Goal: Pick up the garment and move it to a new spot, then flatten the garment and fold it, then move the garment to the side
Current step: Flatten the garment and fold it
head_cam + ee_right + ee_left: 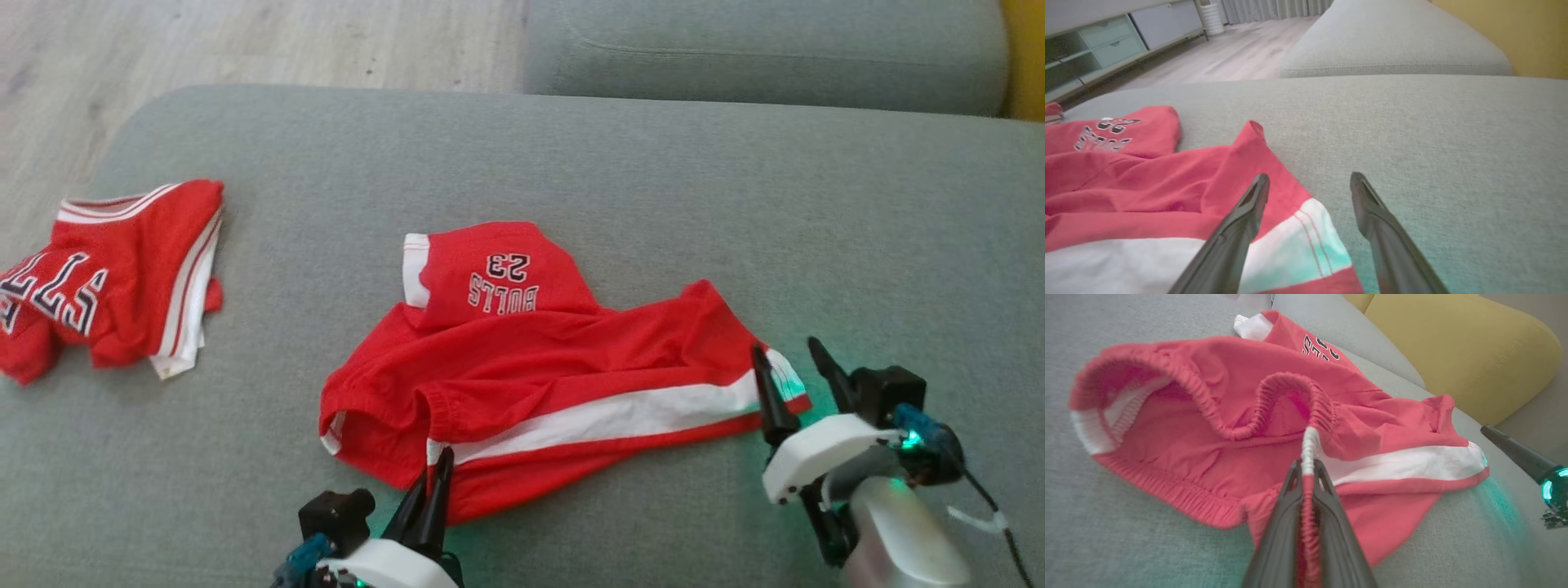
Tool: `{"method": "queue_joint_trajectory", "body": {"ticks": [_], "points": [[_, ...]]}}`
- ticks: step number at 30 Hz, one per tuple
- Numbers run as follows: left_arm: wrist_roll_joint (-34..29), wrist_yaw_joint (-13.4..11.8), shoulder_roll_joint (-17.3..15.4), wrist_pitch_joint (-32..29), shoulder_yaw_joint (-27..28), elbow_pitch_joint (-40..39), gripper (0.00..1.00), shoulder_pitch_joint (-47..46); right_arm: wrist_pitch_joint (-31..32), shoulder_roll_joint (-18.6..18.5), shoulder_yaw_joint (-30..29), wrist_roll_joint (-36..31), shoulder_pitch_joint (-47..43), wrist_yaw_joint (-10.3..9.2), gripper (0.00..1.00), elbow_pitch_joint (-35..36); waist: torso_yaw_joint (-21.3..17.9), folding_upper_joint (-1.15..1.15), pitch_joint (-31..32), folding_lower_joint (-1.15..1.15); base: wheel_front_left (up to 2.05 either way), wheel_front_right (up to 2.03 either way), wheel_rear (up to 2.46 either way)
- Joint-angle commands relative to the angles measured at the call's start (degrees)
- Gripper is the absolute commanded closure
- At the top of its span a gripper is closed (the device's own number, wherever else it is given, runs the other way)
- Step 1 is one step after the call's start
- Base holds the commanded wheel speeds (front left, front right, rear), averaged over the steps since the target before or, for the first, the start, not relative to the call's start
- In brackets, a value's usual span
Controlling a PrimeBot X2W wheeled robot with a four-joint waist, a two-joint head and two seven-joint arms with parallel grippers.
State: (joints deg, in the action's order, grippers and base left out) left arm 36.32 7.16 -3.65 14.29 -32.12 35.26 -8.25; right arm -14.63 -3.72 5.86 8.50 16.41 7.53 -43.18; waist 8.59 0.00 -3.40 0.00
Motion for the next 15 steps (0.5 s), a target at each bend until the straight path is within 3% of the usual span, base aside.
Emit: {"method": "queue_joint_trajectory", "body": {"ticks": [1, 9, 15], "points": [[-0.36, 0.33, -0.42, 0.70, 1.63, -1.82, 1.00, -1.29, -0.26, -0.58, 0.76, -0.69, 2.60, -0.04, 0.00, -0.33, 0.72, 0.00, -0.04, 0.00, 0.00, 0.00, 0.00], [-1.01, 0.33, 0.02, 0.71, 2.32, -1.98, 1.00, -0.43, -0.32, -1.48, 2.26, -0.78, 3.07, -0.04, 0.00, -5.88, 1.60, 0.00, -0.19, 0.00, 0.00, 0.00, 0.00], [-1.74, 0.33, 0.21, 0.71, 3.42, -2.36, 1.00, -0.55, -0.35, -1.24, 4.32, 0.09, 2.24, -0.04, 0.00, -5.88, 1.03, 0.00, -0.80, 0.00, 0.00, 0.00, 0.00]]}}
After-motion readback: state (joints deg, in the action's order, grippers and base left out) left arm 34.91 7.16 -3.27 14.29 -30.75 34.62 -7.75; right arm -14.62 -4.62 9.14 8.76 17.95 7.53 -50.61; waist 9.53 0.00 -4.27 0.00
